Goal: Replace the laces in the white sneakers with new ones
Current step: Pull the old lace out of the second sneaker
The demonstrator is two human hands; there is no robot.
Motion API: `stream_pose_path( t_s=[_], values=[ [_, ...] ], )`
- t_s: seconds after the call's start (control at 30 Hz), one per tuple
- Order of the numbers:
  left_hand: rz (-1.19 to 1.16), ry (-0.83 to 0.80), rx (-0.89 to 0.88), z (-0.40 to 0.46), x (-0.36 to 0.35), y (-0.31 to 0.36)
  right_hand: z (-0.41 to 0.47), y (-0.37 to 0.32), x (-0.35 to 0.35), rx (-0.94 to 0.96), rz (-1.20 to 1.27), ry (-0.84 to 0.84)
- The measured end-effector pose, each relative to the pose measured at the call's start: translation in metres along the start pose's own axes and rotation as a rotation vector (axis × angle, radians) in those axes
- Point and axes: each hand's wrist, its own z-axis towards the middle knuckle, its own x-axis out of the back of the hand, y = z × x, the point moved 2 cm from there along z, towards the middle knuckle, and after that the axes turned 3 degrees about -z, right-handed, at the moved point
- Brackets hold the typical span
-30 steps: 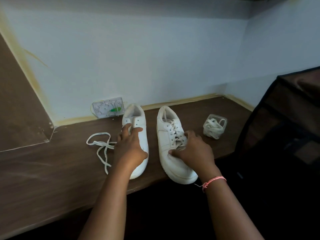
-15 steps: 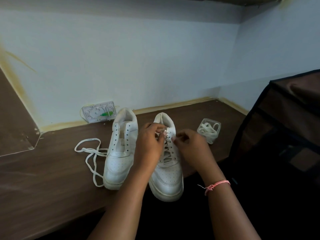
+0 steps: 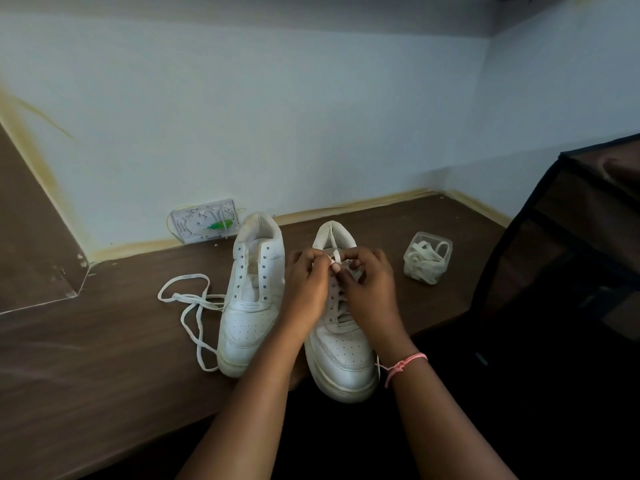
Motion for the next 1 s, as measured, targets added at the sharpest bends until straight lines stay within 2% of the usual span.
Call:
stream_pose_path(
  t_s=[0.1, 0.23, 0.33, 0.4, 0.47, 0.57, 0.7, 0.77, 0.87, 1.0],
  values=[
    [-0.007, -0.082, 0.073, 0.0, 0.002, 0.001, 0.001, 0.0, 0.001, -0.06, 0.053, -0.092],
    [-0.018, -0.022, 0.024, -0.003, 0.001, 0.001, 0.004, 0.0, 0.008, 0.075, -0.148, -0.171],
    [-0.158, 0.008, 0.09, -0.003, 0.004, 0.002, 0.008, 0.0, 0.015, 0.119, -0.203, -0.164],
    [-0.28, 0.023, 0.177, -0.002, 0.007, 0.004, 0.009, 0.003, 0.016, 0.062, -0.179, -0.182],
    [-0.441, 0.075, 0.256, 0.0, 0.011, 0.006, 0.008, 0.006, 0.015, -0.091, -0.017, -0.186],
    [-0.691, 0.128, 0.347, 0.004, 0.018, 0.011, 0.009, 0.001, 0.017, -0.438, 0.353, -0.112],
    [-0.851, 0.15, 0.382, 0.005, 0.025, 0.019, 0.011, 0.0, 0.017, -0.762, 0.796, 0.003],
    [-0.926, 0.185, 0.383, 0.006, 0.031, 0.022, 0.016, 0.002, 0.022, -0.825, 1.003, 0.075],
    [-0.986, 0.265, 0.337, 0.012, 0.05, 0.027, 0.022, 0.01, 0.04, -0.814, 0.922, 0.127],
    [-0.776, 0.346, 0.301, 0.017, 0.082, 0.035, 0.026, 0.017, 0.062, -0.767, 0.958, 0.156]
  ],
)
